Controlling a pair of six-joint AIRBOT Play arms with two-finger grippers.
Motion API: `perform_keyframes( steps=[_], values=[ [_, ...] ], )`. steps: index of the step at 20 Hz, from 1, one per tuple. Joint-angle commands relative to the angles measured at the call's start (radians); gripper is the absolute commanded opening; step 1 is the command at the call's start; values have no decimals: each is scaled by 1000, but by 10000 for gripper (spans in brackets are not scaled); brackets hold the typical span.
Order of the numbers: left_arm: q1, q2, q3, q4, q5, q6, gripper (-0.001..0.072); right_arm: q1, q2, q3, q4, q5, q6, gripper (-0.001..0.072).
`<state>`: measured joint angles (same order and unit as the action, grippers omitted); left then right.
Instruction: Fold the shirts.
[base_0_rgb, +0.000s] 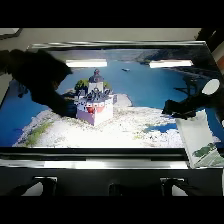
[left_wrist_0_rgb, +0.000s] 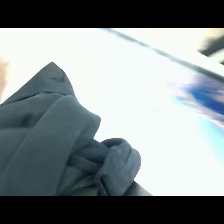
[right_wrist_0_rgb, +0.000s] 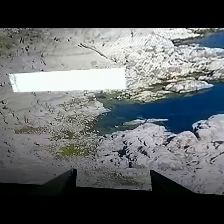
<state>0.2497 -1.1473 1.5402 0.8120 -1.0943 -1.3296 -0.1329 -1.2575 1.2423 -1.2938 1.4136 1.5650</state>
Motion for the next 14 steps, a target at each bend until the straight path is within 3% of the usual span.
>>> perform_keyframes(
  steps=[1, 7, 11, 14],
  values=[
    [-211, 192, 0, 3, -39, -72, 33, 0, 68, 1, -14, 42, -40, 549],
    [-563, 126, -39, 5, -73, -99, 33, 0, 229, 1, -41, 80, -34, 548],
    [-635, -115, -48, 1, -129, -34, 33, 0, 267, 1, -80, 150, -8, 548],
    [-663, -354, -48, -1, -127, -4, 35, 0, 258, 0, -82, 122, 14, 546]
  ],
)
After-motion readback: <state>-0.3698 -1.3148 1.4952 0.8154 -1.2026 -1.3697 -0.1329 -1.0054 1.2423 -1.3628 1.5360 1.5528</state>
